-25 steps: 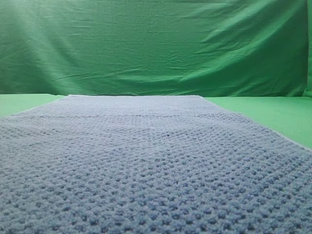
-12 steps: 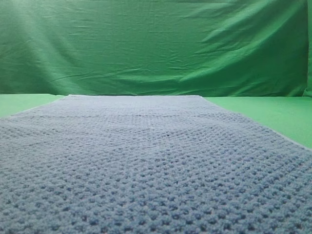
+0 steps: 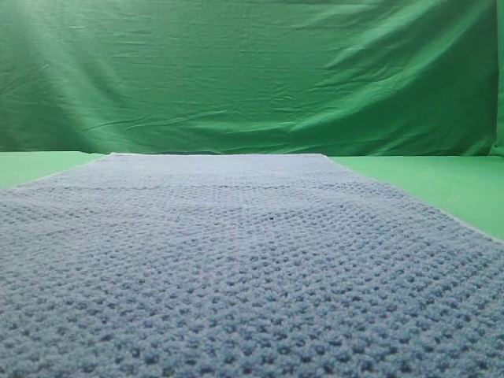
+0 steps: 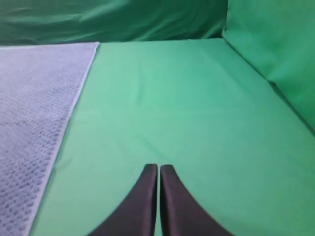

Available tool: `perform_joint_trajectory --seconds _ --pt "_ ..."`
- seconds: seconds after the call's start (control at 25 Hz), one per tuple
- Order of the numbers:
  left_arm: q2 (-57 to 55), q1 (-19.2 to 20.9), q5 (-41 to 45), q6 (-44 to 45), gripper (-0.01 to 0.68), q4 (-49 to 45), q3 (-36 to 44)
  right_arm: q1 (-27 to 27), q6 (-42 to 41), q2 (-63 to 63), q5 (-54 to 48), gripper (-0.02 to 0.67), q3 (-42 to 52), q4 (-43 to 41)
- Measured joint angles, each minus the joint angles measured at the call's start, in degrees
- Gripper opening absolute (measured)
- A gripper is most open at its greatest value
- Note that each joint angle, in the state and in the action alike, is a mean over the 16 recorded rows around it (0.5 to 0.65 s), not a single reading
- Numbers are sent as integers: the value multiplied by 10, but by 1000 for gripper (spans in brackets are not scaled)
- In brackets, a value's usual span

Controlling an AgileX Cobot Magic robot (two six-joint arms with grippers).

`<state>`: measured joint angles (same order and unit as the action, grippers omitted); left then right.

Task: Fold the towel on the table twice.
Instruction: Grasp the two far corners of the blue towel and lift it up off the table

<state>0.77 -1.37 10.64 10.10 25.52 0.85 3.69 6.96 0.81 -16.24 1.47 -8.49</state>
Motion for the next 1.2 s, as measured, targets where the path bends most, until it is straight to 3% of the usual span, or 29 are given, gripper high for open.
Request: perform_joint_trajectory --seconds 0.32,0.64,0.84,1.2 --pt "0 0 -87 2 0 103 -3 0 11 0 102 0 1 6" --pt "-8 0 -41 43 0 112 -70 0 72 -10 174 0 -33 -12" --pt "-37 -2 36 90 0 110 -149 0 110 -51 117 0 -109 -30" --pt "-116 -30 146 153 0 104 -255 12 105 -159 -111 0 -257 -49"
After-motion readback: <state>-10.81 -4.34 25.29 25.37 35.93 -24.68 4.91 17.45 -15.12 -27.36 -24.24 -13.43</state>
